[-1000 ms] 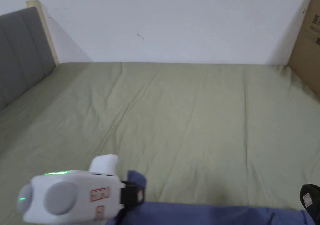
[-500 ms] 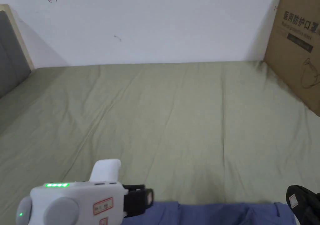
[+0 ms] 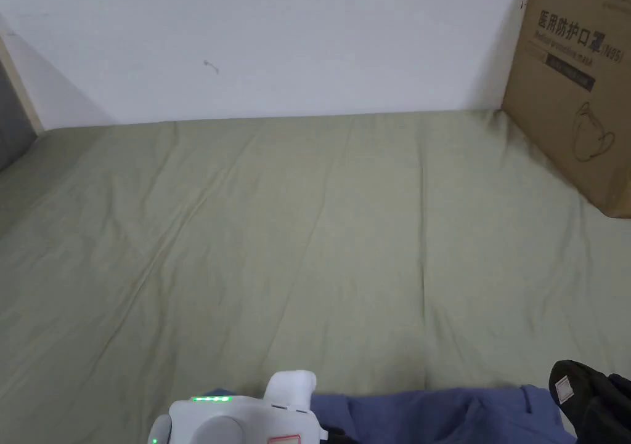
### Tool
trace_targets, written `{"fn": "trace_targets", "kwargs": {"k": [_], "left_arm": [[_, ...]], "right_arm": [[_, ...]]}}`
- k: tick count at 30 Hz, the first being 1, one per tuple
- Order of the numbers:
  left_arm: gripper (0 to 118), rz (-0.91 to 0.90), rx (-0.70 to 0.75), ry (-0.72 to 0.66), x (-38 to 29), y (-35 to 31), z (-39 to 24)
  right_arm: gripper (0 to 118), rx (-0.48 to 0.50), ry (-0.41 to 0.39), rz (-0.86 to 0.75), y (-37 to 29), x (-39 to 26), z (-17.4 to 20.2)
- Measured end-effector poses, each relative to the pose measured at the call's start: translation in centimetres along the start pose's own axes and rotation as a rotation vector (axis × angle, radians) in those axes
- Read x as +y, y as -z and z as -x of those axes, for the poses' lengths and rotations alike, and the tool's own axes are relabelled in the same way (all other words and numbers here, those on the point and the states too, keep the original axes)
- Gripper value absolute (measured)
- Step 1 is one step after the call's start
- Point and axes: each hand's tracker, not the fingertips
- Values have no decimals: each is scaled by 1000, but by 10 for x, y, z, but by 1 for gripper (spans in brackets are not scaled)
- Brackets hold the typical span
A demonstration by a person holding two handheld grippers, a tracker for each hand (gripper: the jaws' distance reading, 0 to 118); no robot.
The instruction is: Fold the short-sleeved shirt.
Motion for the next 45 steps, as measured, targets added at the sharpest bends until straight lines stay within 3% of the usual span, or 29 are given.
{"fn": "trace_targets", "kwargs": {"k": [2, 7, 8, 9, 10, 11, 14, 18, 23, 26, 28, 29, 30, 31, 32, 33, 34, 38, 40, 42, 43, 45], "left_arm": [[3, -20, -222, -82, 0, -19, 3], [4, -223, -120, -87, 13, -96, 34], [11, -247, -112, -116, 15, -114, 52], [30, -253, -98, -144, 16, -127, 66], [76, -246, -70, -193, 16, -141, 83], [76, -238, -42, -228, 16, -154, 100], [118, -183, -42, -300, 6, -165, 140], [118, -121, -159, -443, -9, -153, 177], [118, -79, -404, -480, -14, -93, 204], [118, -58, -571, -566, -4, -64, 195], [118, 2, -578, -527, 0, -41, 178], [113, -5, -534, -473, 4, -35, 175], [91, -27, -501, -448, 5, -35, 176], [19, -41, -449, -432, 3, -41, 184], [9, -27, -290, -461, 0, -43, 192], [9, 31, -150, -483, -5, -45, 198], [9, -36, -389, -560, 0, -42, 186], [10, -30, -149, -321, 14, -55, 145], [10, -36, -67, -311, 10, -70, 123], [10, -31, 73, -243, 20, -88, 94], [10, -32, 190, -165, 10, -106, 120], [10, -37, 458, -65, 17, -132, 106]], "right_arm": [[3, 23, 21, 9, 3, 1, 1], [3, 37, -13, 9, 6, 2, 9], [3, 43, -15, 9, 5, 3, 12], [3, 47, -17, 9, 5, 3, 13], [3, 53, -21, 13, 6, 3, 14], [3, 56, -27, 18, 6, 2, 16], [3, 57, -40, 31, 10, -2, 20], [3, 57, -40, 65, 18, -7, 26], [3, 58, -69, 87, 25, -7, 38], [3, 67, -91, 107, 30, -5, 45], [3, 69, -101, 108, 31, -3, 49], [3, 69, -102, 105, 31, -1, 50], [3, 71, -100, 101, 31, 0, 51], [3, 73, -93, 96, 31, 1, 51], [3, 73, -86, 92, 30, 1, 51], [3, 73, -82, 89, 30, 1, 50], [3, 75, -81, 88, 30, 1, 50], [3, 79, -99, 101, 26, 3, 49], [3, 89, -99, 96, 21, 5, 44], [3, 88, -101, 81, 17, 7, 40], [3, 86, -102, 75, 15, 7, 37], [3, 85, -97, 68, 12, 6, 30]]}}
